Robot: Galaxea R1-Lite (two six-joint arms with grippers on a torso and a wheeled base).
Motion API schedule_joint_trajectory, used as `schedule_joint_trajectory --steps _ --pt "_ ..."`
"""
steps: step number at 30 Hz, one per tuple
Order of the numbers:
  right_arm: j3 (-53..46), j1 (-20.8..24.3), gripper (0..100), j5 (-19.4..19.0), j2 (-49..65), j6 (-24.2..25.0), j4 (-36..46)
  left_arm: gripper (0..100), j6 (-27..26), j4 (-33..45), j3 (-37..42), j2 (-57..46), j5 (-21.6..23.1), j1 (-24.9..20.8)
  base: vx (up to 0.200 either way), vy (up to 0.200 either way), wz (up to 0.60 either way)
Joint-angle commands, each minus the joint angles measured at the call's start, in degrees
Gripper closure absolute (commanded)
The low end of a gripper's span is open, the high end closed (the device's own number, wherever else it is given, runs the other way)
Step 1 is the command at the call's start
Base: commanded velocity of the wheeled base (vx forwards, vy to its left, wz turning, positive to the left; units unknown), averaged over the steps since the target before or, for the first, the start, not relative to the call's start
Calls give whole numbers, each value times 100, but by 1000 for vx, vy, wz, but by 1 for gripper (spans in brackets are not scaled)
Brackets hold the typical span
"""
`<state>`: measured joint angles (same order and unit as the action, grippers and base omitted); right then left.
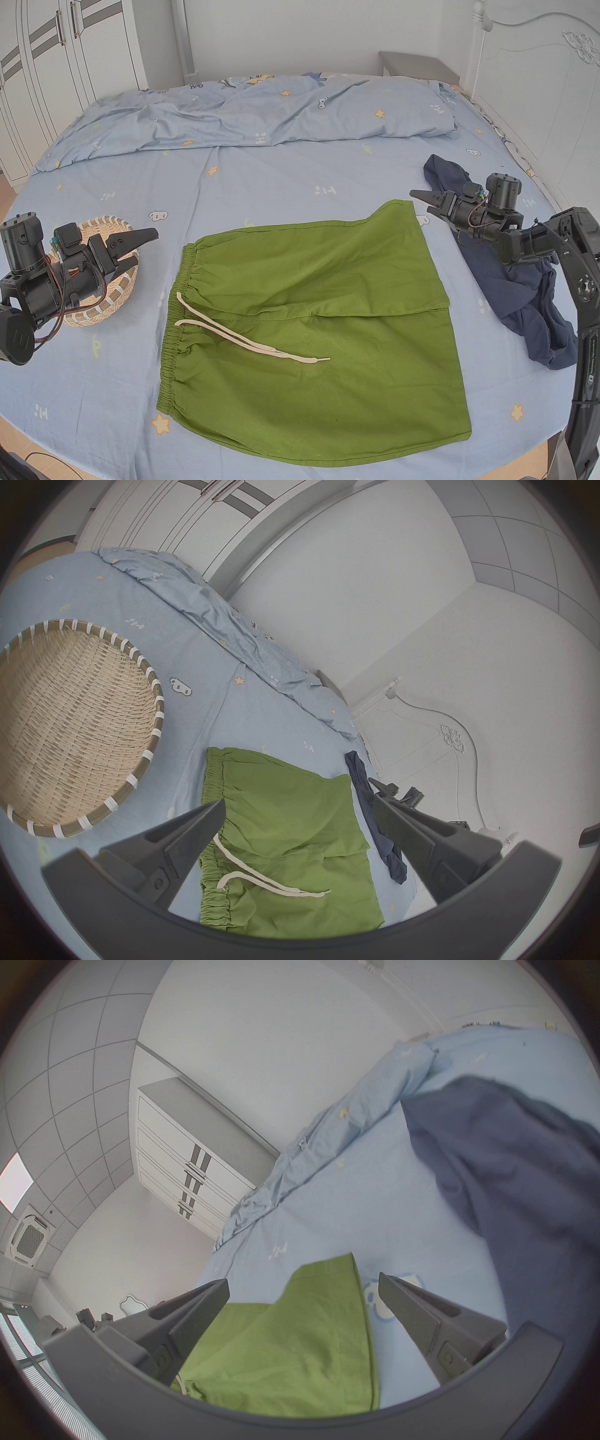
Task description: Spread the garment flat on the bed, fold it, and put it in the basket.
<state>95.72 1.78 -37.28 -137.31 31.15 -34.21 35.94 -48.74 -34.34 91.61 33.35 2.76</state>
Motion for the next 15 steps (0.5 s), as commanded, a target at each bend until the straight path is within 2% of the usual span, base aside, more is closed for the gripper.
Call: schedule_joint_trajectory --steps 1,6,8,9,10,12,13,15 --pt "-1275 -231 0 -25 1620 -3 -33 0 10 22 173 -12 4 -56 0 0 0" --pt "-2479 -345 0 -43 2508 -3 19 0 10 31 578 23 4 -65 0 0 0" --pt "-3305 -371 0 -43 3070 -12 28 0 10 5 912 32 4 -56 0 0 0" --pt "-3358 -371 0 -43 3097 -12 28 0 10 5 929 32 4 -56 0 0 0" --pt "-4035 -336 0 -51 3466 -21 37 0 1 -4 1193 23 4 -56 0 0 0" --pt "-4404 -319 0 -51 3650 -56 28 0 1 -4 1307 23 4 -56 0 0 0" --pt "-5116 -283 0 -51 3932 -65 -16 0 10 13 1527 -3 13 -47 0 0 0" --pt "-5740 -266 0 -51 4151 -74 -51 0 1 -4 1834 -29 13 -65 0 0 0"
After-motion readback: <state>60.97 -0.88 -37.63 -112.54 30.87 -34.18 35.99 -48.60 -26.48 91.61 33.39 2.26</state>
